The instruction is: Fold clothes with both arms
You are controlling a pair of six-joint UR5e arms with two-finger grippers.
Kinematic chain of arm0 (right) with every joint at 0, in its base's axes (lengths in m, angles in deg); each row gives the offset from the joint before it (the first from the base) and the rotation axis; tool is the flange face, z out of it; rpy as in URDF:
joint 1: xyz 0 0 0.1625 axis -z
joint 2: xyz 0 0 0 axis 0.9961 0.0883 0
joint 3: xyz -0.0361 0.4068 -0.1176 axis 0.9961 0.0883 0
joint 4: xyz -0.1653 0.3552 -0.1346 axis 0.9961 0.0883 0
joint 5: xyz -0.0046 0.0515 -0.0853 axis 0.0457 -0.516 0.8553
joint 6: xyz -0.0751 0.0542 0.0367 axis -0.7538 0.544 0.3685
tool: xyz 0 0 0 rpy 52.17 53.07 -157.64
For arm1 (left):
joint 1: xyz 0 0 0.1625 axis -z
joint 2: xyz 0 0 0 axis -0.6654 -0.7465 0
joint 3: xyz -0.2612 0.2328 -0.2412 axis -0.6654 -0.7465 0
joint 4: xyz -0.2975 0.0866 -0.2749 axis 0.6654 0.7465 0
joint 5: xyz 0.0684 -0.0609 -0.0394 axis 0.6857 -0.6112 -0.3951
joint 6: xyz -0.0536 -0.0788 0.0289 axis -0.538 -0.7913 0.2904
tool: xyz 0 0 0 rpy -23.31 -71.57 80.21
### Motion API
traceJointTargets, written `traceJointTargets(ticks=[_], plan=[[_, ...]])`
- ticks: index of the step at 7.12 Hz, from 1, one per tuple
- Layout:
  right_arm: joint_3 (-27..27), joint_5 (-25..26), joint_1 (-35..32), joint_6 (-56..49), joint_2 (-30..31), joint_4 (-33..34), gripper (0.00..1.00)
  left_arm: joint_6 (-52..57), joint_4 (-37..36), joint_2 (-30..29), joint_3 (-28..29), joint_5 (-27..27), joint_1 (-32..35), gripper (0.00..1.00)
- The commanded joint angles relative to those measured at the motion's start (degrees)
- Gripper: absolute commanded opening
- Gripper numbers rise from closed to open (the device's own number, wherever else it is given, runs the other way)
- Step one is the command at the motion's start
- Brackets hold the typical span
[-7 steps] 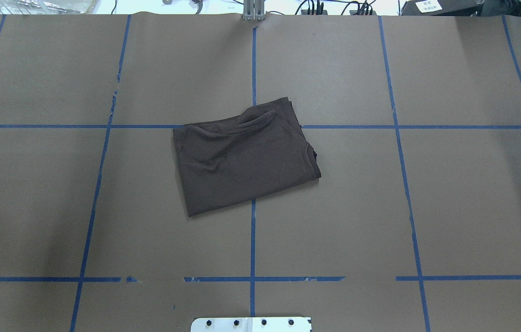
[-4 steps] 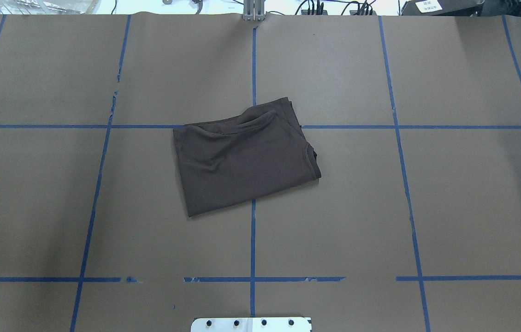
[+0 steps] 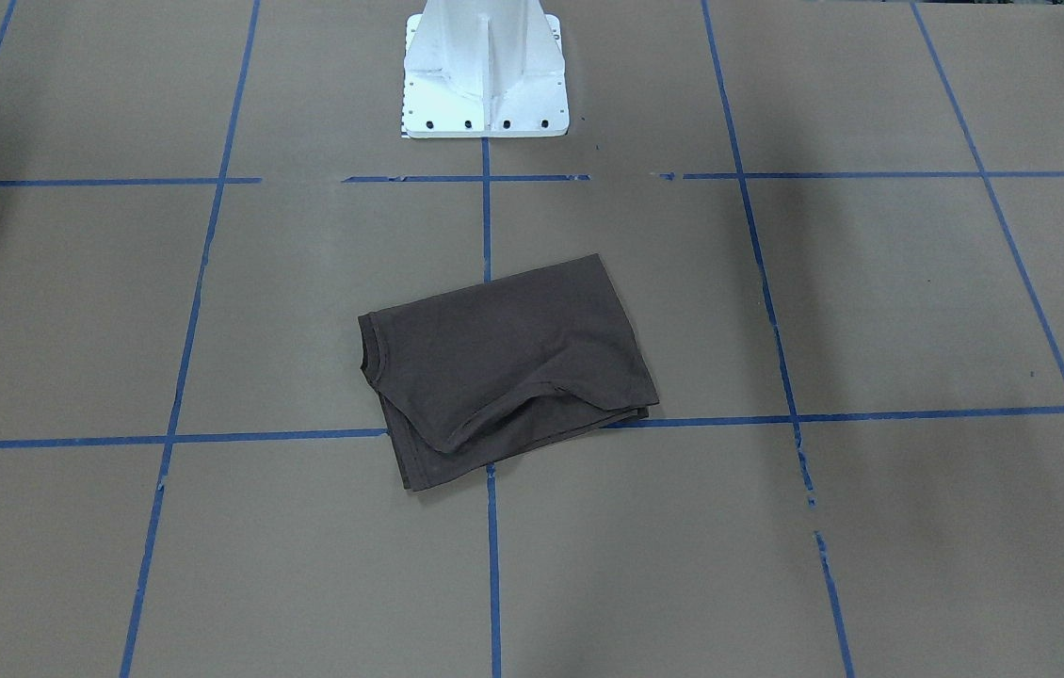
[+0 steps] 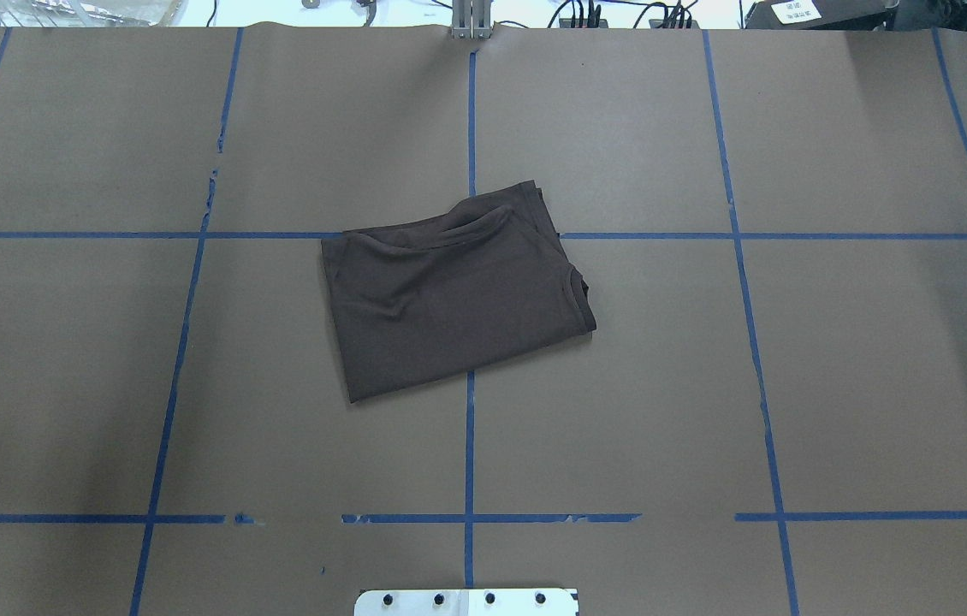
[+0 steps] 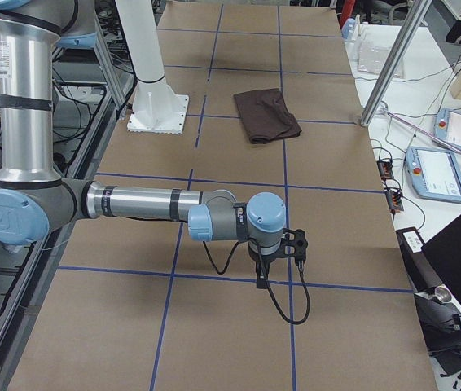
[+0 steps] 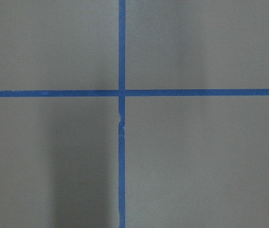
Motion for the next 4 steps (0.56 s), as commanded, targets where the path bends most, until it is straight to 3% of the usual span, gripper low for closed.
traceJointTargets(ticks=[1, 4], plan=[[0.2, 0.5, 2.4, 5.9, 0.4, -4.7, 1.00, 0.0, 0.0, 0.0, 0.0, 0.4, 0.0, 1.00], [0.3, 0.5, 2.5, 5.7, 1.0, -5.0, 1.00, -2.5, 0.1, -0.1, 0.1, 0.6, 0.0, 1.00]])
